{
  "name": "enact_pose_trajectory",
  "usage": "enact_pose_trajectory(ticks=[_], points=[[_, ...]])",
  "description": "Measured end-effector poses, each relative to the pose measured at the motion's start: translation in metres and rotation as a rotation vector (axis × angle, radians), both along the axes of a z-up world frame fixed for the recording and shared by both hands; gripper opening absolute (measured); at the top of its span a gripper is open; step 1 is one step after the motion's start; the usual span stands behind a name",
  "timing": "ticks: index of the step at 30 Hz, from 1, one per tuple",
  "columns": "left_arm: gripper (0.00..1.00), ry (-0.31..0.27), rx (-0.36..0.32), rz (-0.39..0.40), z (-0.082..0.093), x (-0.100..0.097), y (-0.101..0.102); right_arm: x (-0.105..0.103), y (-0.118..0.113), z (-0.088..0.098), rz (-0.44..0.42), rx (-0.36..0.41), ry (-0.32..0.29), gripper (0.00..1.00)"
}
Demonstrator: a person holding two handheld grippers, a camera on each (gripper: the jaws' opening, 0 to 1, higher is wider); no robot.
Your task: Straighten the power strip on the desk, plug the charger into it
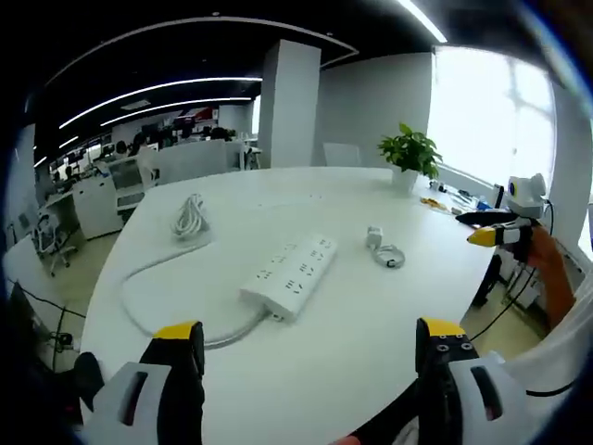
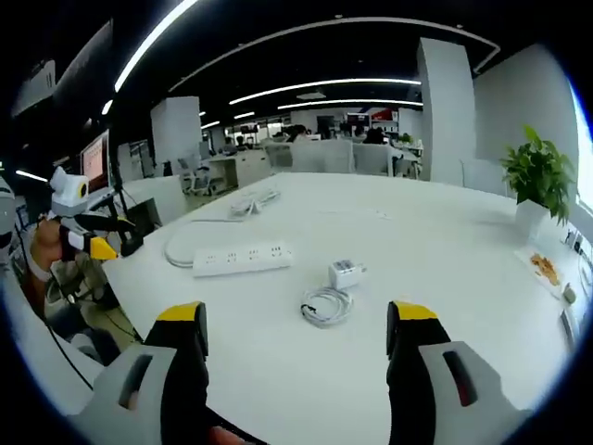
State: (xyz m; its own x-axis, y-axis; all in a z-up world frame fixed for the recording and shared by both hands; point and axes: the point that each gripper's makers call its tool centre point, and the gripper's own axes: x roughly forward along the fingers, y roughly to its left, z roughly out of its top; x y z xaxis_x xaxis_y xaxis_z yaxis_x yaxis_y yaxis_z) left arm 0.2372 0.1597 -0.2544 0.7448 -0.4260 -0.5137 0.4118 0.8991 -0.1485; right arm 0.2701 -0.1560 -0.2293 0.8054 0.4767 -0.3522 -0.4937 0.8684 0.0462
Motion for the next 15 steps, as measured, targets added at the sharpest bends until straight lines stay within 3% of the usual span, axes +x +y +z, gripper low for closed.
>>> enact_pose_trajectory(ticks=[9, 15], points=[[0.94, 0.022, -0.004, -0.032, -0.010, 0.011, -0.006, 0.001, -0.011, -0.002, -0.044, -0.030, 0.017, 0.76], [0.96, -0.008, 0.015, -0.019, 0.000, 0.026, -0.006, 0.017, -0.002, -0.006, 0.002, -0.052, 0.024, 0.75]])
